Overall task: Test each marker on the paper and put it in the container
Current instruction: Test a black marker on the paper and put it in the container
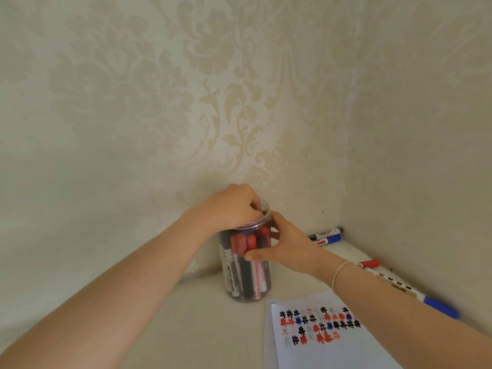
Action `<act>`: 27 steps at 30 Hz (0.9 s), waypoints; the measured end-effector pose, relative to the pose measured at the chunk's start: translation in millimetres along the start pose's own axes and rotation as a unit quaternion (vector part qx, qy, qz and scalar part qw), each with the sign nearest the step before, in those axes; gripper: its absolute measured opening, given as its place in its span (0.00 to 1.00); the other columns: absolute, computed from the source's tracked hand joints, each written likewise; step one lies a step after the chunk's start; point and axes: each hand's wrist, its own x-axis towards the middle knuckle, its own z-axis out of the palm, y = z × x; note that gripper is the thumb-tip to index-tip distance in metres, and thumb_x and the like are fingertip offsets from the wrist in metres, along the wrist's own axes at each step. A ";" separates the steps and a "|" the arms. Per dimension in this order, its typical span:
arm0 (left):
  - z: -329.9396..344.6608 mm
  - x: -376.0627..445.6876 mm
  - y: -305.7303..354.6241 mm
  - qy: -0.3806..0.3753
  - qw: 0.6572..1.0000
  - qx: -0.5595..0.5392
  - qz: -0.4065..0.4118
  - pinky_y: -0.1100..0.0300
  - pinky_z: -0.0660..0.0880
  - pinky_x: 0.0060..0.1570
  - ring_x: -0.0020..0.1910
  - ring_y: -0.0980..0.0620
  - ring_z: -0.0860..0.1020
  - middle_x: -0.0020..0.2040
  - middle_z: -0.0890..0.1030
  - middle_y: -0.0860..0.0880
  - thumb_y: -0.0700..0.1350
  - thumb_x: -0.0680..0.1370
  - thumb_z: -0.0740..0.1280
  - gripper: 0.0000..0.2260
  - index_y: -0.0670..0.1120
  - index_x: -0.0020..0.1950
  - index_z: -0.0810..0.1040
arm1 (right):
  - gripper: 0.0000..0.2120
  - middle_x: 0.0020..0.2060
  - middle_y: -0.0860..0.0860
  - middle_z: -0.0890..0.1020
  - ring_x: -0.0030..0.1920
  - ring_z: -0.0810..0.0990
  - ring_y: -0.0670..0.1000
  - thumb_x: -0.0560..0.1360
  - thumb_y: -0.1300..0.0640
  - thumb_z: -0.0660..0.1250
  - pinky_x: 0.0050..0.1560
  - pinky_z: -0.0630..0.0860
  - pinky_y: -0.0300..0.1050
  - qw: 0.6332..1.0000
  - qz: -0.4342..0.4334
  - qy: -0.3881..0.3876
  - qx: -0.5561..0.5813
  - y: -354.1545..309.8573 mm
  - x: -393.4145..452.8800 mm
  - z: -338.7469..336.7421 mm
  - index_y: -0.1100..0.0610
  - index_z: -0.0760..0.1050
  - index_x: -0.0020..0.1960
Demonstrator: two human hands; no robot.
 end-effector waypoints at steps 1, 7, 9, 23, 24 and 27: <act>-2.4 1.4 1.6 0.014 1.000 0.016 -0.012 0.56 0.77 0.42 0.43 0.50 0.80 0.43 0.83 0.50 0.49 0.76 0.65 0.09 0.48 0.45 0.84 | 0.41 0.62 0.43 0.73 0.60 0.73 0.43 0.64 0.54 0.79 0.57 0.72 0.36 1.000 -0.002 -0.002 -0.004 2.4 0.8 0.9 0.50 0.62 0.71; 18.1 1.2 44.6 0.326 0.935 -0.108 0.089 0.53 0.77 0.47 0.45 0.52 0.78 0.46 0.80 0.52 0.44 0.78 0.63 0.07 0.46 0.47 0.80 | 0.39 0.70 0.49 0.67 0.69 0.67 0.49 0.70 0.61 0.73 0.65 0.66 0.42 0.995 0.073 0.027 -0.068 33.0 -4.4 -22.7 0.54 0.56 0.76; 38.3 4.9 57.5 0.345 0.909 -0.192 0.134 0.58 0.76 0.49 0.46 0.54 0.79 0.47 0.80 0.50 0.39 0.79 0.62 0.07 0.43 0.49 0.79 | 0.30 0.70 0.51 0.69 0.70 0.67 0.50 0.74 0.65 0.66 0.65 0.63 0.37 0.978 0.075 0.068 -0.183 47.3 -8.2 -38.7 0.56 0.62 0.73; 166.7 31.6 62.3 0.167 0.886 -0.425 -0.079 0.79 0.64 0.52 0.61 0.58 0.71 0.65 0.72 0.48 0.29 0.78 0.55 0.19 0.43 0.66 0.70 | 0.16 0.58 0.57 0.73 0.59 0.72 0.58 0.76 0.65 0.55 0.53 0.67 0.50 0.779 0.007 0.017 -0.627 99.2 18.5 -63.3 0.59 0.72 0.62; 173.0 31.7 58.9 0.154 0.888 -0.424 -0.095 0.77 0.65 0.54 0.62 0.58 0.70 0.66 0.71 0.48 0.29 0.78 0.56 0.20 0.44 0.67 0.69 | 0.15 0.58 0.58 0.73 0.60 0.70 0.57 0.77 0.66 0.54 0.54 0.68 0.50 0.774 -0.004 0.014 -0.633 101.0 19.0 -61.4 0.60 0.73 0.61; 187.4 31.2 51.2 0.133 0.897 -0.396 -0.143 0.61 0.66 0.66 0.66 0.52 0.69 0.68 0.70 0.48 0.30 0.76 0.57 0.23 0.46 0.70 0.66 | 0.17 0.57 0.59 0.72 0.57 0.70 0.57 0.73 0.71 0.56 0.45 0.67 0.49 0.807 -0.012 0.063 -0.588 105.8 16.6 -54.1 0.61 0.70 0.59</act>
